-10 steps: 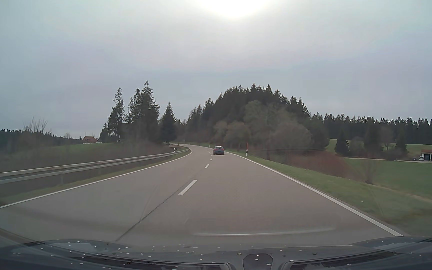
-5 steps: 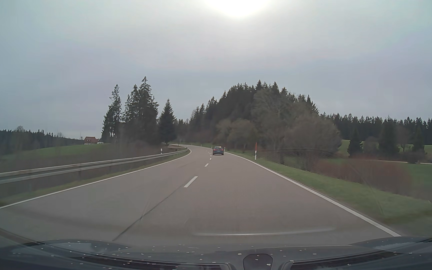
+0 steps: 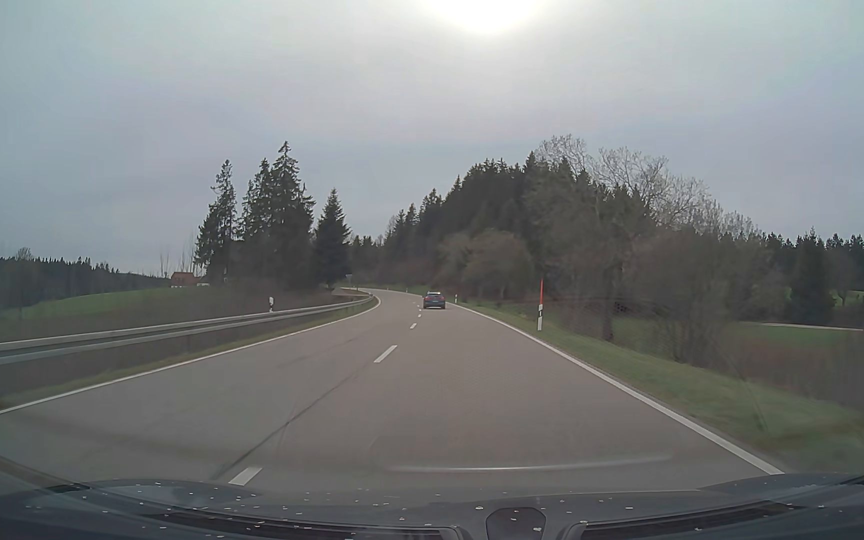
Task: Follow the waypoints while adhering to traffic rules and regulations
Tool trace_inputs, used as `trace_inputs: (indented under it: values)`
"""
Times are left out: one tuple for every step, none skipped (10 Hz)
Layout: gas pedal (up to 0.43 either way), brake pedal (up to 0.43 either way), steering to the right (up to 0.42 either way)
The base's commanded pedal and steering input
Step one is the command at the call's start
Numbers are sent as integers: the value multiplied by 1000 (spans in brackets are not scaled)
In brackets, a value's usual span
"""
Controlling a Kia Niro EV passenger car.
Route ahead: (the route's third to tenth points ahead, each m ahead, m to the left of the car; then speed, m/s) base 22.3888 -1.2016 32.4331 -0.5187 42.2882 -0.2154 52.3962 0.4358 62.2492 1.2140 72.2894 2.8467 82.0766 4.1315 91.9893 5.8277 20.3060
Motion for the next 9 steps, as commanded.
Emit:
trace_inputs:
  values:
    - [209, 0, -7]
    - [209, 0, -7]
    - [209, 0, -7]
    - [209, 0, -7]
    - [220, 0, -7]
    - [220, 0, -7]
    - [220, 0, -7]
    - [228, 0, -8]
    - [228, 0, -9]
